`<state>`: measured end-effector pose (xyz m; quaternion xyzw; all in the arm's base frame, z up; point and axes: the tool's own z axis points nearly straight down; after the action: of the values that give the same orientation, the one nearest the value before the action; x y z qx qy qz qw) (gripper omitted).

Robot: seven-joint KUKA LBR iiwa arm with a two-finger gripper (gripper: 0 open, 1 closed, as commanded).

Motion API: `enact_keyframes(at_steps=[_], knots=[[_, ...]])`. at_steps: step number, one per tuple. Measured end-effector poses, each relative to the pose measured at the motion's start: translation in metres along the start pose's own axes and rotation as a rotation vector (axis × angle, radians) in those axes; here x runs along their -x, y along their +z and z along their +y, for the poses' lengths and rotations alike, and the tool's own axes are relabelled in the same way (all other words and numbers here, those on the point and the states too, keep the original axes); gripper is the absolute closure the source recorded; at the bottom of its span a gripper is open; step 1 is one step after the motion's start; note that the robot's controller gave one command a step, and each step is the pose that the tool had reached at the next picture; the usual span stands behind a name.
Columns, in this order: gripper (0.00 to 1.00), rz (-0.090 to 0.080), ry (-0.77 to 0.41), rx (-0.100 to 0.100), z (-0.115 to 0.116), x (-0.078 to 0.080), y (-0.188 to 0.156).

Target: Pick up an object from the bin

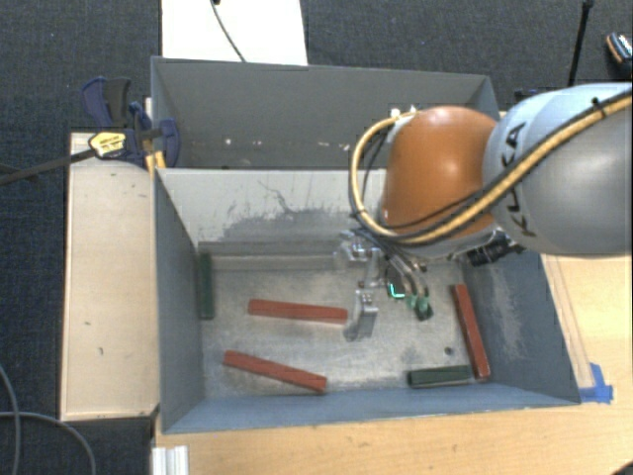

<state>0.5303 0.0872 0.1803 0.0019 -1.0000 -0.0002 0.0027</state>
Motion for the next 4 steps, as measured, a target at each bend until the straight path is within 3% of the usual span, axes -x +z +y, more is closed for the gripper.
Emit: enact_keyframes(at_steps=[1, 2, 3, 4], knots=[[0.00, -0.011, -0.012, 0.002, 0.0332, -0.0488, 0.1113], [1.00, -0.006, -0.008, 0.002, 0.0326, -0.0496, 0.1087], [0.00, -0.009, -0.005, 0.001, 0.0322, -0.0483, 0.1090], [1.00, -0.007, -0.002, 0.002, 0.0326, -0.0493, 0.1086]])
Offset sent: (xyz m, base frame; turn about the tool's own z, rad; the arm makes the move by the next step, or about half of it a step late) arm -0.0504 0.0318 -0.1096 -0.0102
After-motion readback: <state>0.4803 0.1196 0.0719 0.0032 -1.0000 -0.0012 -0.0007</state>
